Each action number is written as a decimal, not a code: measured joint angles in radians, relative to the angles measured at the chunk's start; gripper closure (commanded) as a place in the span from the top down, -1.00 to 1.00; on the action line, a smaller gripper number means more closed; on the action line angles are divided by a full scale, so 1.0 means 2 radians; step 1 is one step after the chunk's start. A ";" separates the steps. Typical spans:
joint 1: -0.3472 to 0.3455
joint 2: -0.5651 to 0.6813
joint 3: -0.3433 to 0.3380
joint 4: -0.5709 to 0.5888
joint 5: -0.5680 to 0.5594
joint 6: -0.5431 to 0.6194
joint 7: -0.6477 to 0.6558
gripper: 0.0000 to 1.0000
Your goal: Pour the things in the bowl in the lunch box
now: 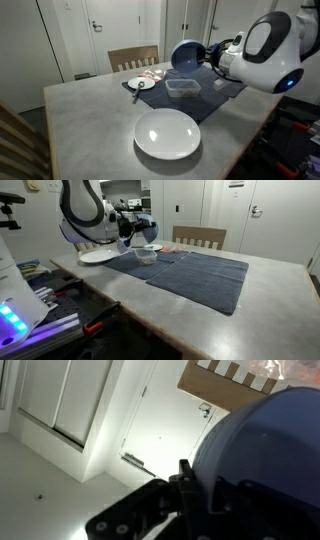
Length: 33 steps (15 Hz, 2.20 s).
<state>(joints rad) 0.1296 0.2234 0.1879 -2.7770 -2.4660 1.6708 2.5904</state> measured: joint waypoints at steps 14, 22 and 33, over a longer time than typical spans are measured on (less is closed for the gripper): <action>0.002 -0.001 -0.003 0.007 0.001 -0.074 0.001 -0.95; -0.023 0.010 -0.035 0.080 0.002 -0.068 -0.009 -0.95; -0.108 0.037 -0.090 0.230 0.002 0.205 -0.097 -0.95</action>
<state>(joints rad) -0.0858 0.2969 0.0081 -2.3179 -2.4620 2.0807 2.3957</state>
